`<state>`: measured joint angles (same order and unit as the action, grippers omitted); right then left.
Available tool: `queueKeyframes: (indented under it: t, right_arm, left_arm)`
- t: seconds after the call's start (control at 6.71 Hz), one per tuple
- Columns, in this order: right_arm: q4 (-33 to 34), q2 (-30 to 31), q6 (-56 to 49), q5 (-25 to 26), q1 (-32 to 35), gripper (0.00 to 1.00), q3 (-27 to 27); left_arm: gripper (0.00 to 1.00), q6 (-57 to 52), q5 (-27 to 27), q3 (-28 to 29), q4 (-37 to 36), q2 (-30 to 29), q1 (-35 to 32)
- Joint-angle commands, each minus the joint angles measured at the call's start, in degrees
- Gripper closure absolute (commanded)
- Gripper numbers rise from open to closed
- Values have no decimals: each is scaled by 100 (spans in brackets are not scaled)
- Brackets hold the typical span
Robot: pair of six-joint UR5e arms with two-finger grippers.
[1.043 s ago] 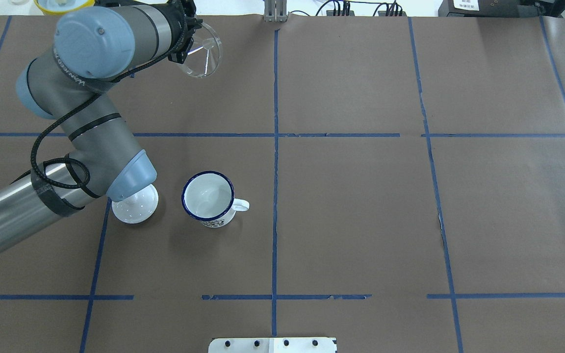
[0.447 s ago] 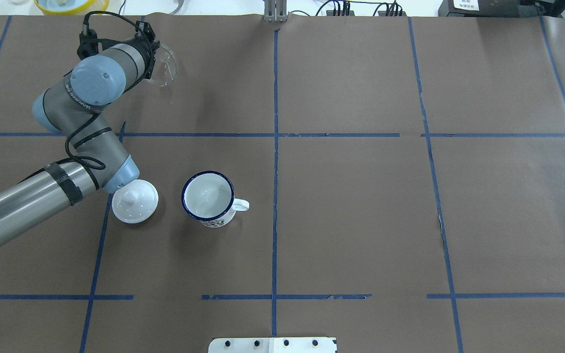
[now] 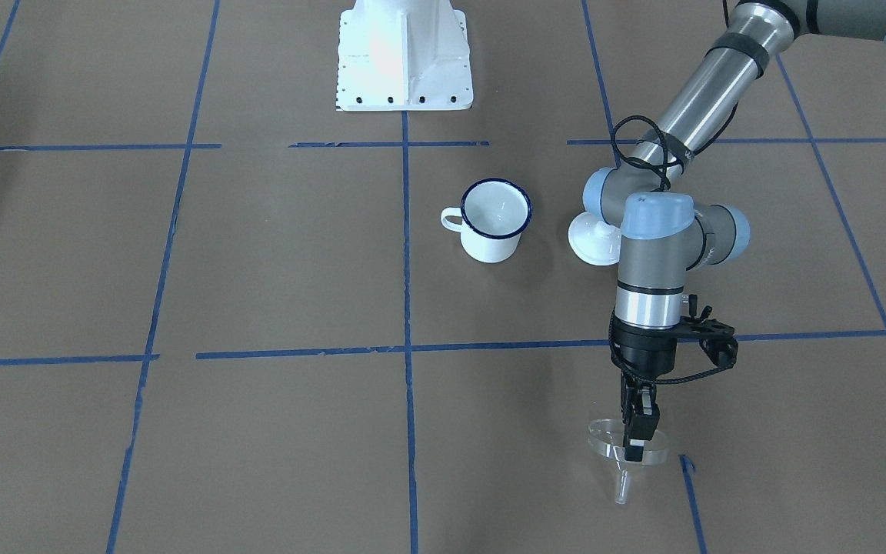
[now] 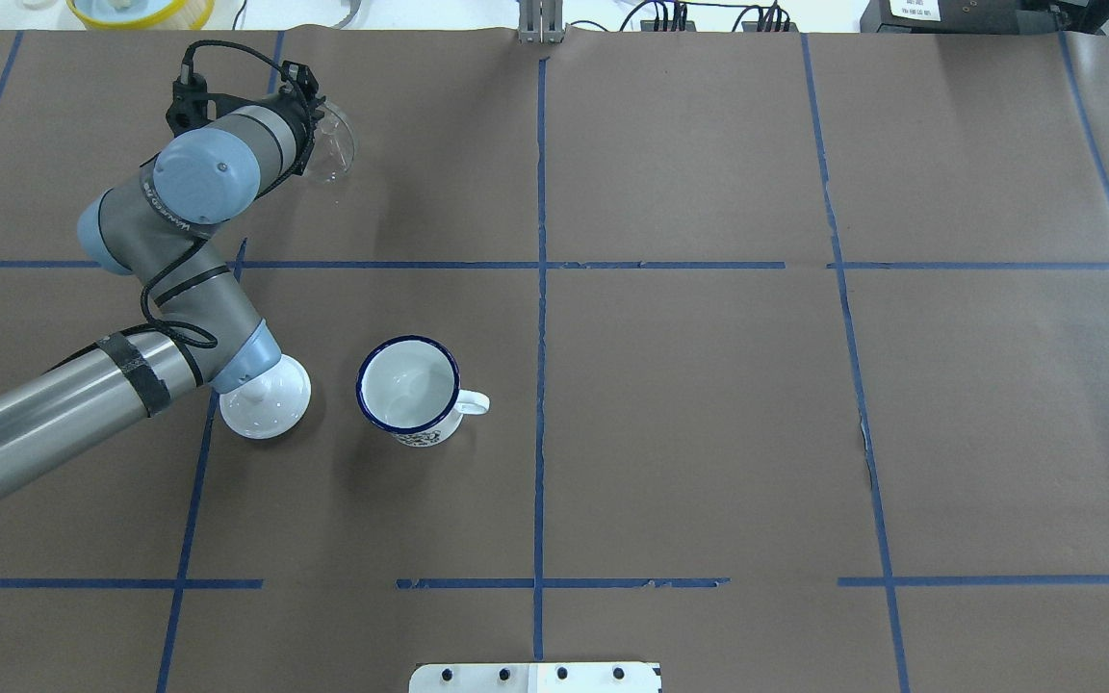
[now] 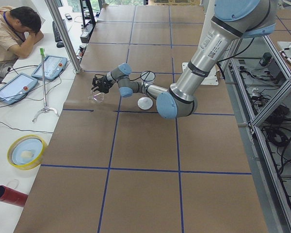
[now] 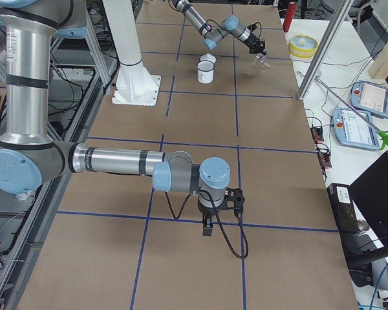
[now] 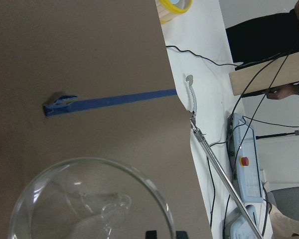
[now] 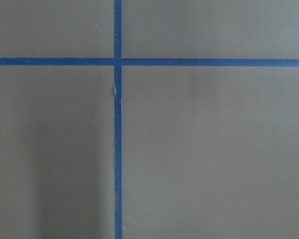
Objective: Remove funnel from cup
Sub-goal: 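Carry the funnel farther from the robot and lower it onto the table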
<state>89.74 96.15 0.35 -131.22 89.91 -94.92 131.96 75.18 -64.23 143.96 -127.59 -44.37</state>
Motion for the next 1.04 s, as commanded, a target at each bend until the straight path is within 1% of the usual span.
queueKeyframes:
  t: [0.0,0.15,0.3,0.45,0.6,0.74,0.89]
  right_arm:
    - [0,0,0,0,0,0,0]
    - [0,0,0,0,0,0,0]
    - [0,0,0,0,0,0,0]
    - [0,0,0,0,0,0,0]
    - [0,0,0,0,0,0,0]
    - [0,0,0,0,0,0,0]
    - [0,0,0,0,0,0,0]
  left_arm:
    - [0,-913,110,-526,-26,6,-63]
    - [0,-1187,676,-895,-104,171,-194]
    - [0,-1790,1221,-1656,-297,608,-291]
    - [0,-2814,1914,-2325,-916,934,-353]
    - [0,-4173,2574,-3227,-1680,1346,-475]
    - [0,-5022,3067,-3985,-1992,2055,-476]
    - [0,-5431,3403,-4436,-2143,2489,-511]
